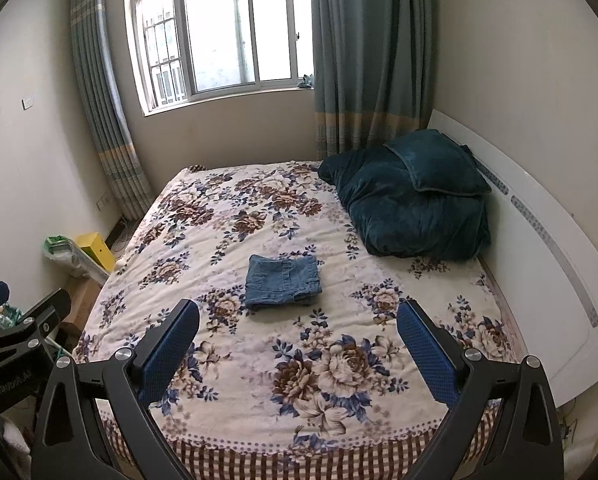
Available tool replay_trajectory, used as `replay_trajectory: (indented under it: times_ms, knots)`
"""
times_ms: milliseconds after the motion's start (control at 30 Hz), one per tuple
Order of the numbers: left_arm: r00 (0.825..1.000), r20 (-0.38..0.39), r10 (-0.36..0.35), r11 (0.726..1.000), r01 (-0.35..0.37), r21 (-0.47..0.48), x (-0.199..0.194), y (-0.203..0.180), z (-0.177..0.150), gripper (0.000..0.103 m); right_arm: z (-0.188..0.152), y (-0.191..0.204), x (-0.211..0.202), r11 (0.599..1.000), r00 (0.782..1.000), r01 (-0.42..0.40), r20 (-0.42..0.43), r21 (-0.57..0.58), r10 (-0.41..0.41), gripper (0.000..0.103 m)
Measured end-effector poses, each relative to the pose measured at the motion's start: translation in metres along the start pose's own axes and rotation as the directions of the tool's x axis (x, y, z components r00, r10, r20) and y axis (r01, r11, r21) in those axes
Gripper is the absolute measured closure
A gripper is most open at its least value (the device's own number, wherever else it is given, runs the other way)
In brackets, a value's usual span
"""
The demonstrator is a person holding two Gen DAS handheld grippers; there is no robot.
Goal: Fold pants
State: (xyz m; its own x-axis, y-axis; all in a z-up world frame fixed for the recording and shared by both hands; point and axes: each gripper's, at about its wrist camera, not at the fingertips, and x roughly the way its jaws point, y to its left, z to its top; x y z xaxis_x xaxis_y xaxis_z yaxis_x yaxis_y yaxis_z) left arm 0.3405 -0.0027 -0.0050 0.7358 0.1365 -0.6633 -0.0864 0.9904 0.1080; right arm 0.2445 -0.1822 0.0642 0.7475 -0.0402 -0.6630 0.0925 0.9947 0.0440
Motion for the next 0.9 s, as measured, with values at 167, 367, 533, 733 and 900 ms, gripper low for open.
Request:
replay_trajectory:
  times_ms: [167,367,533,733,900]
  knots:
    - [1.000,0.000,-0.001,1.000,0.001,-0.002,0.0000,0.0007,0.0001,0.000,-0.0034,-0.0017,-0.0032,1.000,1.000,0.003,0.001,0.005,-0.003,0.002]
    - [1.000,-0.001,-0.004,1.000,0.004,0.001,-0.0023,0.0000,0.0000,0.000,-0.0063,-0.0045,-0.0069,1.000,1.000,0.008,-0.002,0.006,-0.008,0.002]
    - [1.000,-0.004,-0.006,1.000,0.006,0.002,-0.0036,-0.0004,0.0008,0.000,-0.0080,-0.0056,-0.0083,1.000,1.000,0.009,-0.001,0.006,-0.009,0.002]
    - [1.000,-0.004,-0.008,1.000,0.008,0.002,-0.0048,0.0000,0.0018,0.000,-0.0081,-0.0055,-0.0094,1.000,1.000,0.012,-0.001,0.001,-0.012,0.002]
    - [1.000,0.000,-0.006,1.000,0.006,0.006,-0.0057,0.0008,0.0024,0.000,-0.0079,-0.0061,-0.0107,1.000,1.000,0.011,-0.002,0.004,-0.011,0.002]
